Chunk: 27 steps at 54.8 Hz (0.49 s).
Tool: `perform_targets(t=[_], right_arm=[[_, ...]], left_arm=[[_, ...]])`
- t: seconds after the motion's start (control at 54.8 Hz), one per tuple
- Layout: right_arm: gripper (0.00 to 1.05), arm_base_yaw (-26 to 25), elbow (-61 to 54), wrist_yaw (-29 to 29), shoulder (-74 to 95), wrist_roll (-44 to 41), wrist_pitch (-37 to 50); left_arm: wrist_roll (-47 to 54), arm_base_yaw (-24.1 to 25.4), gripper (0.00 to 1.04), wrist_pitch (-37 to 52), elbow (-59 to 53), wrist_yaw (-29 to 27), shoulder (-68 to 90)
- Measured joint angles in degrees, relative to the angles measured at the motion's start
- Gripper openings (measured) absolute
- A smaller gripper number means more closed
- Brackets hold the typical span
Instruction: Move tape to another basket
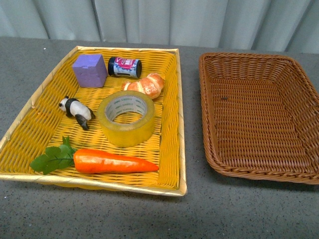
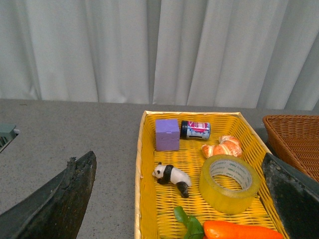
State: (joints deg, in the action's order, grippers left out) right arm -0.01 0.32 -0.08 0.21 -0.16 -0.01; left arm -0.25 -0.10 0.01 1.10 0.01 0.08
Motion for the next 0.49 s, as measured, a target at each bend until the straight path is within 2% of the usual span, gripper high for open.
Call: perform_targets(t=[0.492], right_arm=[[0.96,0.0,0.0,-0.02,0.0,0.0,0.0]], left_arm=[[0.0,0.0,0.98,0.0,0.0,-0.02,0.0]])
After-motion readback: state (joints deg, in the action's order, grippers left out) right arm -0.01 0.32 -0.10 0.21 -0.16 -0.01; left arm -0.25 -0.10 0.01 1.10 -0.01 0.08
